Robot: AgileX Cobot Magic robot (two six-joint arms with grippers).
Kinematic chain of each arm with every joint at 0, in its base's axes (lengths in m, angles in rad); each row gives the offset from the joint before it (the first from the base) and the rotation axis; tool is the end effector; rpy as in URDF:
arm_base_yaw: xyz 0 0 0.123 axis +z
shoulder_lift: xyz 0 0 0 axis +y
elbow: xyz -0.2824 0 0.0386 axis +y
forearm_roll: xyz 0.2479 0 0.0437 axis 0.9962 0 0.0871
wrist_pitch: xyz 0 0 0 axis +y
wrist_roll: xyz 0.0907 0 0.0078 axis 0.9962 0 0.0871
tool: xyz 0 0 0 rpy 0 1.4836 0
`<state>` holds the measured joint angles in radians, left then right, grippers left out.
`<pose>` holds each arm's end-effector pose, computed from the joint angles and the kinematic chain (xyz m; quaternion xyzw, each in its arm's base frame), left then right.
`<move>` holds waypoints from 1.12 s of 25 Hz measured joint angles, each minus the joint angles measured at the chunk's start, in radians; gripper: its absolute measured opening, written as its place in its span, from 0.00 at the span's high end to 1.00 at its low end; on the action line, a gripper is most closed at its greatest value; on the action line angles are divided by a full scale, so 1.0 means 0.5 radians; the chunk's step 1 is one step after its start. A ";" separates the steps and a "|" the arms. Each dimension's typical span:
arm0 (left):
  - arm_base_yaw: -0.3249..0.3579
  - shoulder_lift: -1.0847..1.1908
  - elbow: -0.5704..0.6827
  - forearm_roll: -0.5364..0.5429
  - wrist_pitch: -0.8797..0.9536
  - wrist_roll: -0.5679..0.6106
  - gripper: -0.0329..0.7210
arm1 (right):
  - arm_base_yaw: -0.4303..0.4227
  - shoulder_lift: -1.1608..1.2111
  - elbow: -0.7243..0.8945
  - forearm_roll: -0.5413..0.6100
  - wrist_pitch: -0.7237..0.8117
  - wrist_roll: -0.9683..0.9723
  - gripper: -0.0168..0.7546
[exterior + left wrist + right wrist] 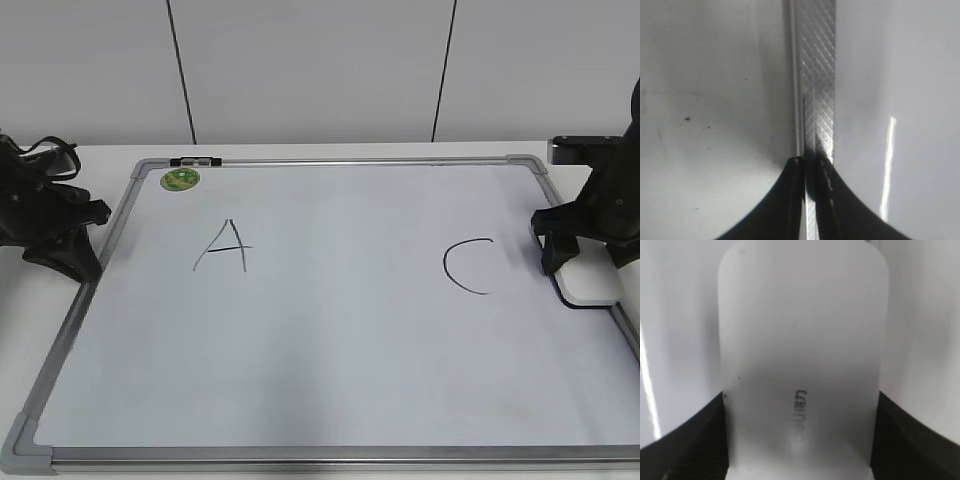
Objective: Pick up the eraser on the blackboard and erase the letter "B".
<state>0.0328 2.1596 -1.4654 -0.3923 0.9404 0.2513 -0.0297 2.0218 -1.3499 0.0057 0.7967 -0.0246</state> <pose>0.4133 -0.0146 0.1250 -0.0054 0.9872 -0.1555 0.0338 0.3959 -0.0114 0.1508 0.0043 0.9955 -0.0004 0.0946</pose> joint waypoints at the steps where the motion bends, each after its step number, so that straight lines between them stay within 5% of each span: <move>1: 0.000 0.000 0.000 0.000 0.000 0.000 0.91 | 0.000 0.000 0.000 0.003 -0.012 0.000 0.29; 18: 0.000 0.000 0.000 0.000 0.000 0.000 0.91 | 0.000 0.000 -0.012 0.085 -0.090 -0.084 0.21; 28: 0.000 0.000 0.000 0.000 0.000 0.008 0.87 | 0.000 -0.206 -0.281 0.018 0.272 -0.087 0.21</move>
<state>0.0328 2.1596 -1.4654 -0.3923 0.9404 0.2551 -0.0297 1.9188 -1.4904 0.0147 0.9326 -0.0681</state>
